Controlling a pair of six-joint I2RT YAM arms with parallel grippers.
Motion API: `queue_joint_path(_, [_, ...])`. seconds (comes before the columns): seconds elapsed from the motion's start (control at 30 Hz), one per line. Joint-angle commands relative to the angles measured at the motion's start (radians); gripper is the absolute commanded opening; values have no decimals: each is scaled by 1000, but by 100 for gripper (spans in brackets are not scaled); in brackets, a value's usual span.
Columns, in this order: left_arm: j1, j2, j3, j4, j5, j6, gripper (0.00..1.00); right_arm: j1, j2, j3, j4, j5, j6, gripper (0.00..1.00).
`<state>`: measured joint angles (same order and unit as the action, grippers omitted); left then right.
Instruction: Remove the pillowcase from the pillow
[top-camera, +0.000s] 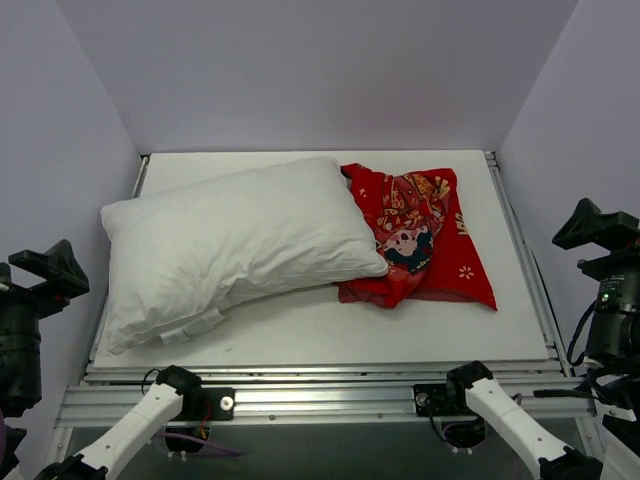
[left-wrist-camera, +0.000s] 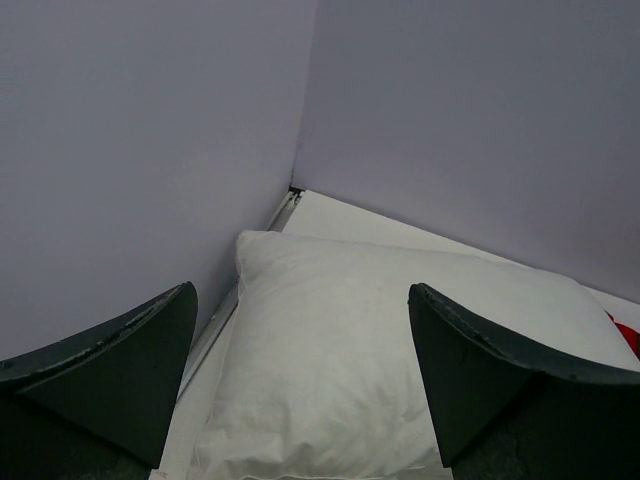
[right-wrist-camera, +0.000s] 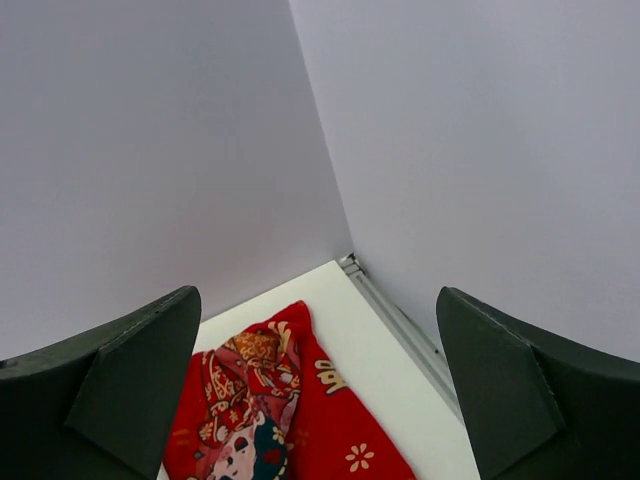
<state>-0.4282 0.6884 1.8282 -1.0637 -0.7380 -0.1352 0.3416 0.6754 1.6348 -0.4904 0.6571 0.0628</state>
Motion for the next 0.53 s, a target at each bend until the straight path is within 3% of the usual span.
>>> queue_joint_path(0.0, [2, -23, -4, 56, -89, 51, 94, 7, 1, -7, 67, 76, -52, 100])
queue_joint_path(0.5, [-9, -49, -50, 47, -92, 25, 94, 11, 1, -32, 72, 59, -31, 100])
